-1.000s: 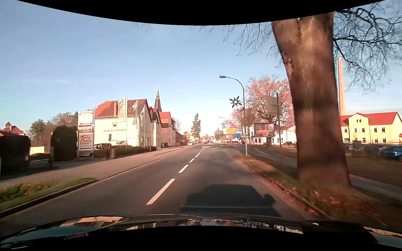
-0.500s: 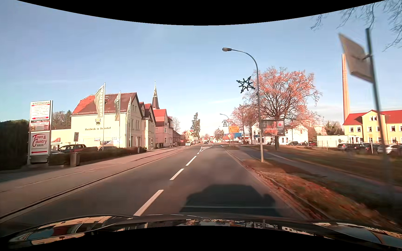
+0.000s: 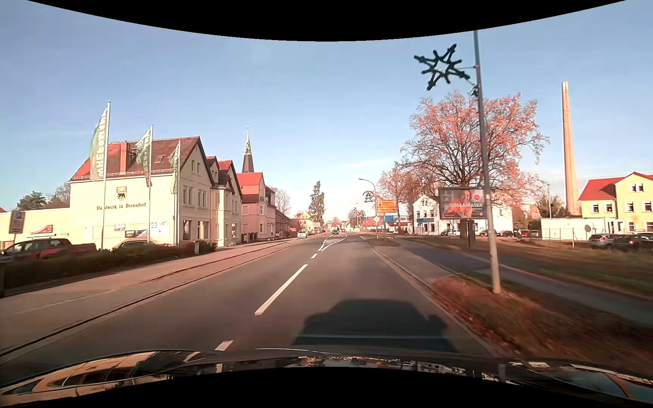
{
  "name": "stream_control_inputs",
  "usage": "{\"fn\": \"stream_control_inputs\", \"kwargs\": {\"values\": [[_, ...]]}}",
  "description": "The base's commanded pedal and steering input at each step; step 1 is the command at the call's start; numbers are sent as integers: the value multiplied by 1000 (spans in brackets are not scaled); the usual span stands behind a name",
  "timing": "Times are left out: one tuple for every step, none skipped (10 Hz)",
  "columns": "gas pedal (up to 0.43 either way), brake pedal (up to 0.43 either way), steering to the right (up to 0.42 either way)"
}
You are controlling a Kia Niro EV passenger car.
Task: Follow the waypoints while adhering to traffic rules and regulations
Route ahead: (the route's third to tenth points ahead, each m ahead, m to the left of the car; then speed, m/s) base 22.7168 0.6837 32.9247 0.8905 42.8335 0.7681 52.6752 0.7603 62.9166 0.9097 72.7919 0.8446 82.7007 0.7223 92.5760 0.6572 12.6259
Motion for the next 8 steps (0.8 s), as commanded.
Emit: {"fn": "stream_control_inputs", "kwargs": {"values": [[118, 0, -1], [118, 0, -1], [118, 0, -1], [118, 0, -1], [118, 0, -1], [118, 0, -1], [118, 0, -1], [118, 0, -1]]}}
